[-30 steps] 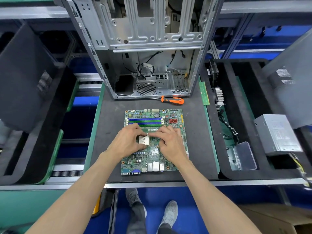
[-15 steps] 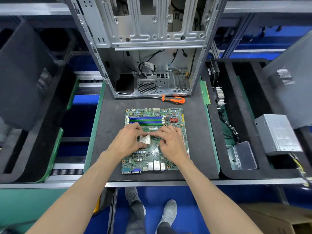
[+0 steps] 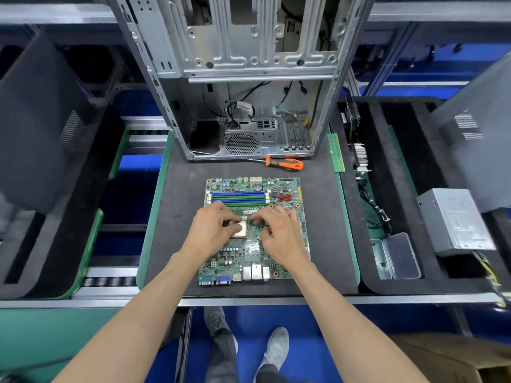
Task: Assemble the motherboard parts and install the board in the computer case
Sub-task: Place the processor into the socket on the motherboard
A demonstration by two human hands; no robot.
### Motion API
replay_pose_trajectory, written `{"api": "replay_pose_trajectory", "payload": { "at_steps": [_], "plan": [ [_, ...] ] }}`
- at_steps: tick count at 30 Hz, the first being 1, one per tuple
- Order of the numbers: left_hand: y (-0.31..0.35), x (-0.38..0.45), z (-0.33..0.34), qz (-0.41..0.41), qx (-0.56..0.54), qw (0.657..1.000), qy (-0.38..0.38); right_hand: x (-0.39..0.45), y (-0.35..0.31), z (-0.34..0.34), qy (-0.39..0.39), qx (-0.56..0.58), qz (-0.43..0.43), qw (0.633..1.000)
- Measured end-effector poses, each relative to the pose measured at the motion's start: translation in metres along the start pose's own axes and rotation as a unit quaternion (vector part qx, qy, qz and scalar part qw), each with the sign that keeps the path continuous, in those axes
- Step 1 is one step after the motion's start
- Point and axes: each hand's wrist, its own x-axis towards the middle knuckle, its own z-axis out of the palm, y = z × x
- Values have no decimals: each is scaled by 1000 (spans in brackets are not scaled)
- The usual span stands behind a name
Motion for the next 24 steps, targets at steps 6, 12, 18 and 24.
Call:
{"api": "replay_pose_trajectory", "payload": {
  "at_steps": [6,12,18,24],
  "plan": [
    [3,1,-2,-28,-29,999,14,-1,-1,0,-6,-9,-18,1000],
    [4,4,-2,-57,-40,998,4,-2,0,0,-1,5,-37,999],
    [3,4,-2,-63,-48,997,4,-1,3,1,16,45,-24,999],
    [5,4,-4,-68,-47,997,1,-3,0,0,-20,-15,-67,997]
  ]
}}
